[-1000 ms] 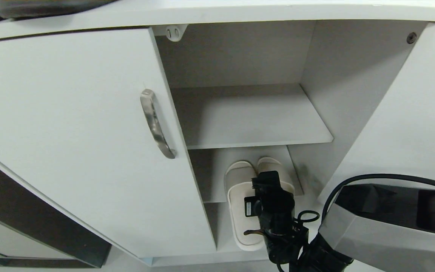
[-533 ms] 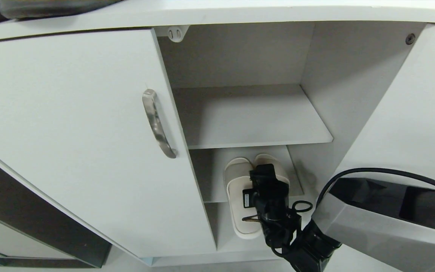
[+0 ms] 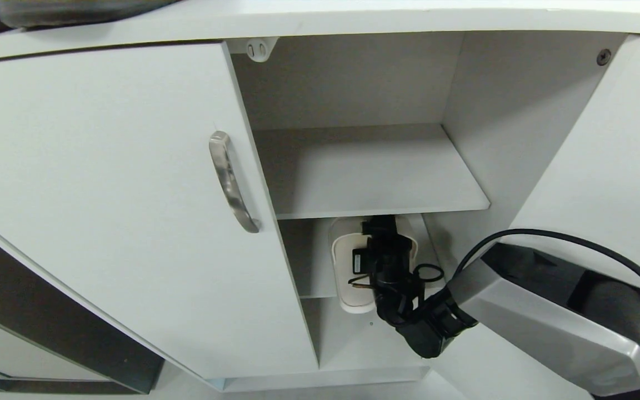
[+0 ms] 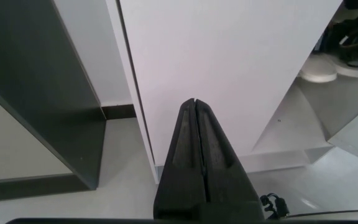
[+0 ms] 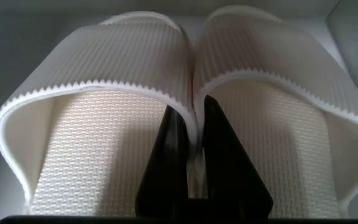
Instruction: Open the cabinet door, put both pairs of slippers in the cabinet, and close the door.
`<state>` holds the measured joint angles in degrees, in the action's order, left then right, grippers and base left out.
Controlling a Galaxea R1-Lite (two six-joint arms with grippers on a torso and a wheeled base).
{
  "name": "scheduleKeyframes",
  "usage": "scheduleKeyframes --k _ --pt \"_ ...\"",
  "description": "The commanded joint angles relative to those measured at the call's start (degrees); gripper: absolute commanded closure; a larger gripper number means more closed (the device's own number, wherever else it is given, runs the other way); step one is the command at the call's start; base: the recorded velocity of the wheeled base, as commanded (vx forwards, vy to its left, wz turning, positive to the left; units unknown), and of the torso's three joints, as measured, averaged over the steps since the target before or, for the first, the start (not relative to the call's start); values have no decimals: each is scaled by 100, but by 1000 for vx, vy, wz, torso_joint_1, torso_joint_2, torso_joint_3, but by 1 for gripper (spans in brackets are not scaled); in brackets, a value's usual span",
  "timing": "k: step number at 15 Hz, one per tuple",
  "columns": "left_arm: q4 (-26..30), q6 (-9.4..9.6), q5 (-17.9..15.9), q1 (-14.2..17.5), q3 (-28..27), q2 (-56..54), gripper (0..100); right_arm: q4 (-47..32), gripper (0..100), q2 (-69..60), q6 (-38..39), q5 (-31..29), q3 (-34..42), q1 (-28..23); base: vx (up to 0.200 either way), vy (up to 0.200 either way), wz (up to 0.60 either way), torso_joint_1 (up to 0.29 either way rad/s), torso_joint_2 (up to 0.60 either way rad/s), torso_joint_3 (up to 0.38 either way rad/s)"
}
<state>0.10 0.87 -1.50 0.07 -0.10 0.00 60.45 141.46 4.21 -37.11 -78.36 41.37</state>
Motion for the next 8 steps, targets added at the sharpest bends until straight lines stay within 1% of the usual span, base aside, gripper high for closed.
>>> scheduleKeyframes --k 1,3,8 --pt "-1 1 1 1 1 9 100 -104 100 198 1 2 -338 -112 0 0 0 0 0 0" --pt "-1 1 1 1 1 9 100 -157 100 294 1 2 -522 -174 0 0 0 0 0 0" --pt "-1 1 1 1 1 9 100 -201 100 312 1 -7 -593 -209 0 0 0 0 0 0"
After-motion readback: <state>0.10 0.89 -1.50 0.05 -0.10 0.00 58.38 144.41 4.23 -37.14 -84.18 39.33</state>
